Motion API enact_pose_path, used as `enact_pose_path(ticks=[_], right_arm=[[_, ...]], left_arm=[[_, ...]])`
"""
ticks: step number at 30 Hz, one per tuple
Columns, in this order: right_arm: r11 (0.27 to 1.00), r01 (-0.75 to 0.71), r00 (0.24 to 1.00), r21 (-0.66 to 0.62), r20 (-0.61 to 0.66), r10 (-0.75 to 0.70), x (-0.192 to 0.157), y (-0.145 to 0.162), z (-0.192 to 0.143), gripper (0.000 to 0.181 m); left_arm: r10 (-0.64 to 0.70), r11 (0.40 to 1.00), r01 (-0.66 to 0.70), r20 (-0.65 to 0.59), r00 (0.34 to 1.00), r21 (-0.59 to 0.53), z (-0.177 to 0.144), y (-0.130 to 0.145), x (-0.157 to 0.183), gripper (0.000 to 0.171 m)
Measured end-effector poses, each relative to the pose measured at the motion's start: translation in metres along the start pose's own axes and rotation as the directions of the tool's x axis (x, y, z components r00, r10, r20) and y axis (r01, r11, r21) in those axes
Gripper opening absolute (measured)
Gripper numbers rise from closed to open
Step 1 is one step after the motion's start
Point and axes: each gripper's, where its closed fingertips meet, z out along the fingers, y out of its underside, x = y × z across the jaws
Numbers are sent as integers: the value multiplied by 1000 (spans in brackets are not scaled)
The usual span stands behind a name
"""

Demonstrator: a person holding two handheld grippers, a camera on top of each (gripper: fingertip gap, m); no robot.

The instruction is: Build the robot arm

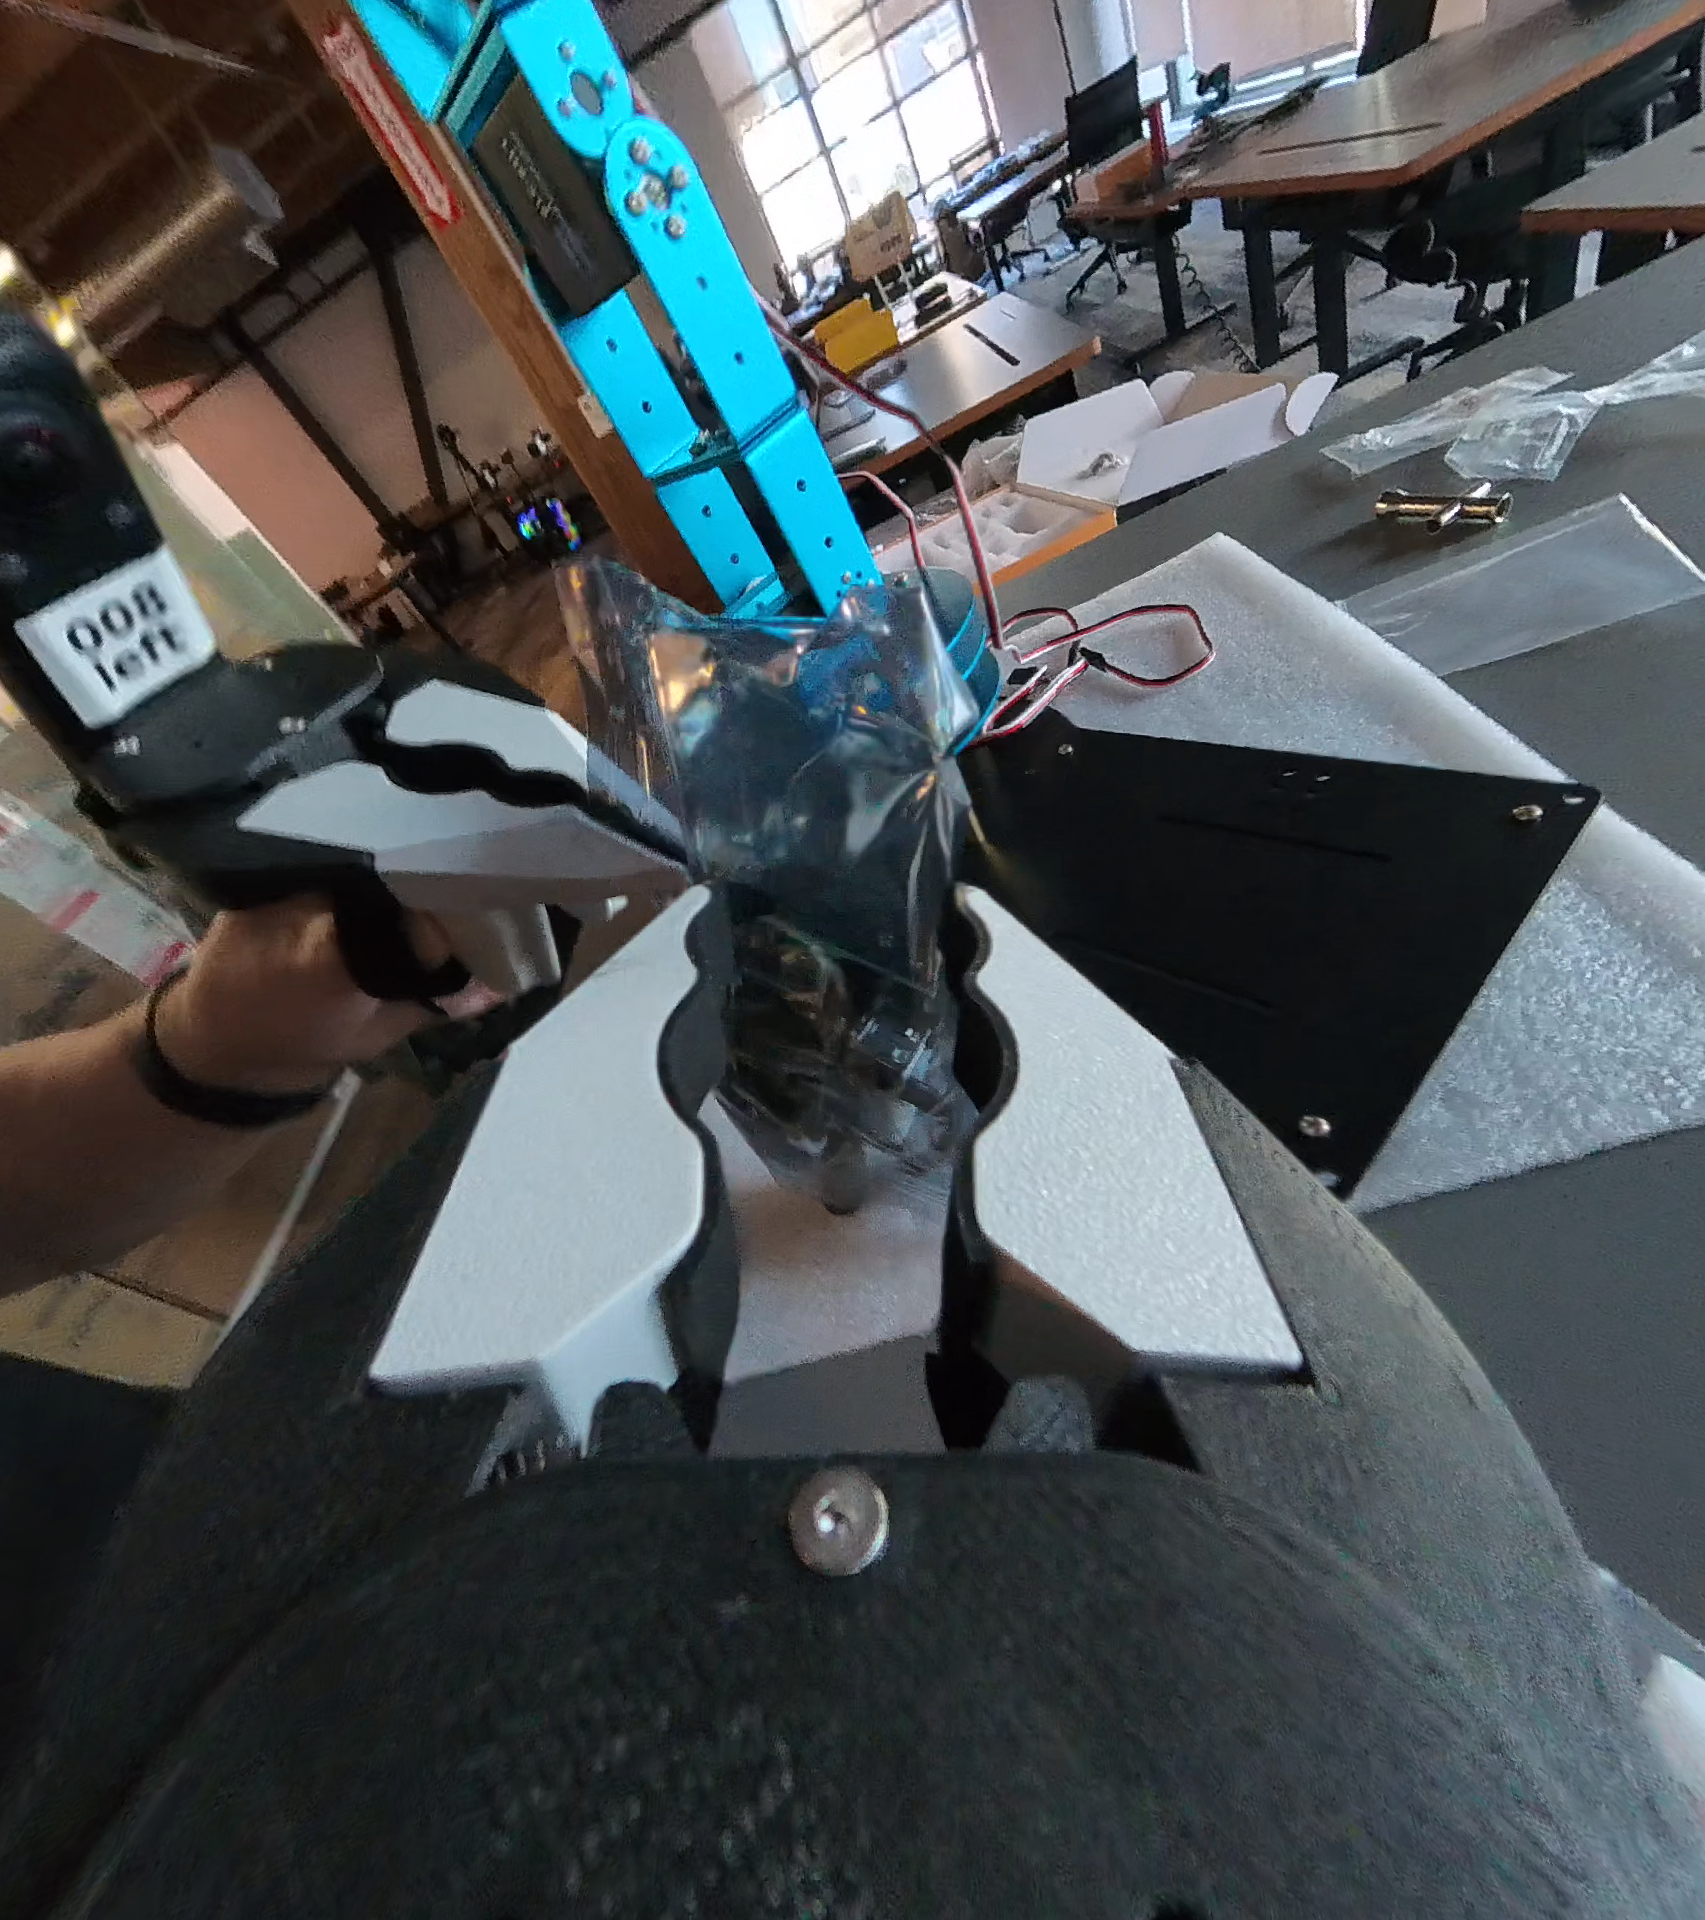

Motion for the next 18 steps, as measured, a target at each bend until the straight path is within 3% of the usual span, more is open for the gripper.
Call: enact_pose_path(ticks=[7,12,18], right_arm=[[991,-132,991,36,-5,133,-2,0,4,37],[998,42,997,-37,-64,-44,-7,8,9,35],[990,97,991,-107,-80,-105,-7,13,10,37]], left_arm=[[7,999,-6,-24,1000,35,-1,0,7,0],[-20,999,21,-25,999,33,0,3,6,0],[-19,1000,20,-27,999,16,1,2,4,0]])
